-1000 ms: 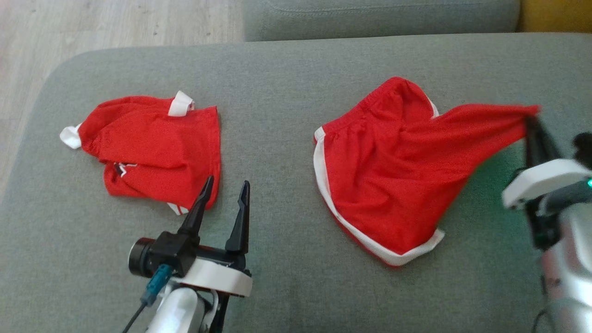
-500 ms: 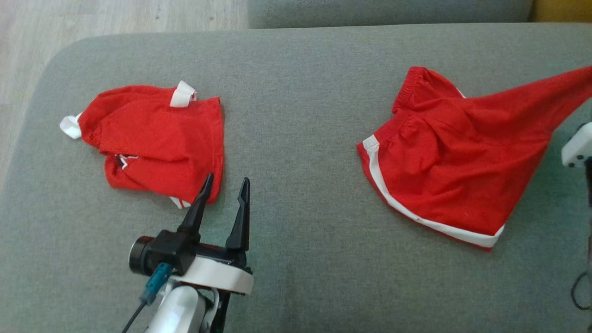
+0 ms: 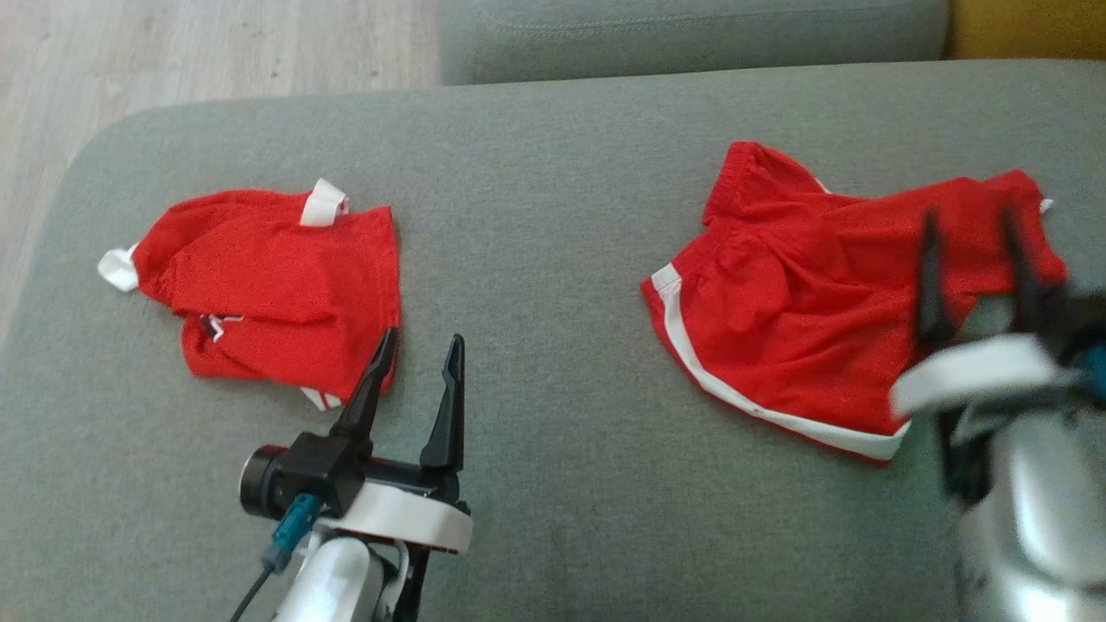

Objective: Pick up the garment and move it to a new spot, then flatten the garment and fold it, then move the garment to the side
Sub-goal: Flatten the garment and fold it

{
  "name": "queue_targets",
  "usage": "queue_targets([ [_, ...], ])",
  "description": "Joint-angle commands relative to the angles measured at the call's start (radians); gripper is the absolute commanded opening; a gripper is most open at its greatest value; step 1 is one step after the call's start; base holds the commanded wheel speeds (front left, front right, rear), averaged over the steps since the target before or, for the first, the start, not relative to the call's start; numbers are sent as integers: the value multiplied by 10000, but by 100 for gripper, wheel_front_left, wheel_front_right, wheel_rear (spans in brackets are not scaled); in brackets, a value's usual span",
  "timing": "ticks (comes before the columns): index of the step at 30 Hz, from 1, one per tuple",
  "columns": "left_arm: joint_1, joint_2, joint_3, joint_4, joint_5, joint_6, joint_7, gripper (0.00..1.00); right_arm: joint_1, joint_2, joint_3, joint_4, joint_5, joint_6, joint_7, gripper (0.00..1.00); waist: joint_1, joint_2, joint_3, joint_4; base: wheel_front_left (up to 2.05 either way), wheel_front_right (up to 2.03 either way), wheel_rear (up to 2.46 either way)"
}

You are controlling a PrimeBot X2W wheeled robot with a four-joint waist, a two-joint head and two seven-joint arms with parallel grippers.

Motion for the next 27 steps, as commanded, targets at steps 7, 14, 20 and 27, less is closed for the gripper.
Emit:
queue_targets([
  [7,-98,-1,347,-192,99,-59,-80,100,1457,261,1526,-1317,450,-7,-84,100,0,0,-123,-142,0,0,0],
  [14,-236,-1,151,-185,106,-111,-80,100,1089,270,2615,-1440,436,-7,759,100,0,0,176,205,0,0,0],
  [20,-480,-1,-113,-168,-18,-101,-80,100,84,272,3196,-306,636,-7,1955,100,0,0,735,786,0,0,0],
  [27,-798,-1,-442,-135,-195,-65,-80,100,-1322,272,3186,2015,1717,-7,2703,100,0,0,1211,1504,0,0,0],
])
